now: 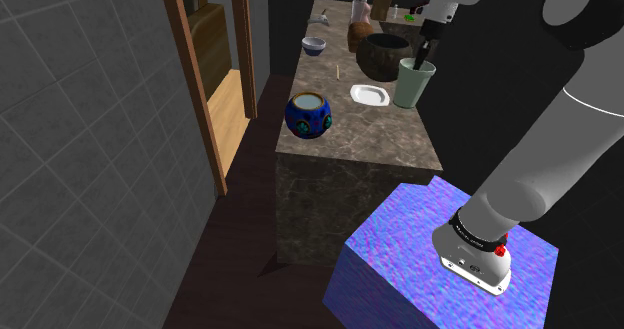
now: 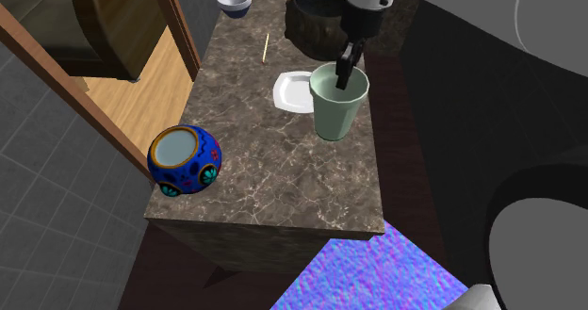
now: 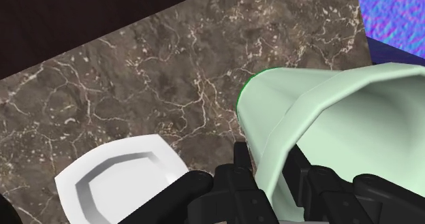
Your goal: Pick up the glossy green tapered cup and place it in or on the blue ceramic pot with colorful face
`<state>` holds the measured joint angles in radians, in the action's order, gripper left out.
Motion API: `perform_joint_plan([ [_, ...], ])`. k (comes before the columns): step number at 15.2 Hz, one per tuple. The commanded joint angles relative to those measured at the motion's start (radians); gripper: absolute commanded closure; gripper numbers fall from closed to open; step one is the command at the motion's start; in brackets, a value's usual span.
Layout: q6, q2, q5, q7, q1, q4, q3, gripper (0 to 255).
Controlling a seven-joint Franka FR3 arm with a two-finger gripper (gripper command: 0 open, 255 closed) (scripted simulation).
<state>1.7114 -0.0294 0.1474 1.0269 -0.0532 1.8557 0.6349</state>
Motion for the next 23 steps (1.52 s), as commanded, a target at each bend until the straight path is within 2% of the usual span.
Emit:
perform_joint_plan([
  [1, -0.026, 0.004, -0.002, -0.005, 0.0, -0.023, 0.0, 255],
  [18, -0.256, -0.012, 0.005, -0.024, -0.007, -0.266, 0.006, 255],
  [23, -0.258, -0.014, 0.023, -0.142, 0.053, -0.288, -0.049, 255],
])
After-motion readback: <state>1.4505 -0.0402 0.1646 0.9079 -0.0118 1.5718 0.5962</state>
